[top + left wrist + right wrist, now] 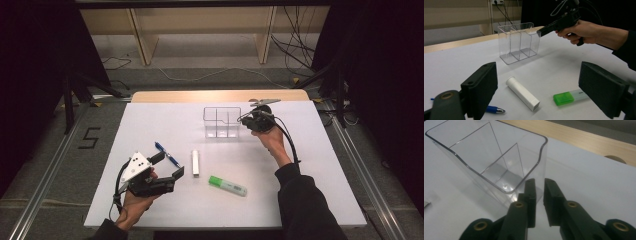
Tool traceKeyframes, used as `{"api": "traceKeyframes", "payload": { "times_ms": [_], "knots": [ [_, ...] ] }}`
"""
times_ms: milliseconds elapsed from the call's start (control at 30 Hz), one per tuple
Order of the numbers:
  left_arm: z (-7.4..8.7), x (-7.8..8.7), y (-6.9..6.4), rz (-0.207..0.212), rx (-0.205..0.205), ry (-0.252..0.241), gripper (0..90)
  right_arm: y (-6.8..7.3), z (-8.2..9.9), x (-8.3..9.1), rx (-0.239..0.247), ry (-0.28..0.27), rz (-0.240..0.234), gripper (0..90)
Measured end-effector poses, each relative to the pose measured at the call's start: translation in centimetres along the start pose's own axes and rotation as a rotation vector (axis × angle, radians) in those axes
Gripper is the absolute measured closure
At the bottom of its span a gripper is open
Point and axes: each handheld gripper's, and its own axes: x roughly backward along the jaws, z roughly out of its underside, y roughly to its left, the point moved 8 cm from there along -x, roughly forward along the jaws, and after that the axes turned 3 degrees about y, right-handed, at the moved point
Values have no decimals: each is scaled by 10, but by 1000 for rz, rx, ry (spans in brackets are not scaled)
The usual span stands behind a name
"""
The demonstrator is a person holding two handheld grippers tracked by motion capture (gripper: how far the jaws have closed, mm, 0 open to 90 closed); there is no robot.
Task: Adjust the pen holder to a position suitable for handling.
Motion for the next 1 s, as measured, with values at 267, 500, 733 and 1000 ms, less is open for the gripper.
{"api": "traceKeyframes", "payload": {
  "times_ms": [267,500,733,1000],
  "knots": [
    [0,0,1,0,3,2,150,-5,8,15,-26,2,29,498],
    [1,-1,1,-2,3,4,150,3,9,39,-29,-41,12,376],
    [1,-2,1,-3,6,7,150,29,8,60,24,-86,-39,344],
    [1,-1,2,-5,1,9,150,43,6,71,47,-102,-72,292]
  ]
}}
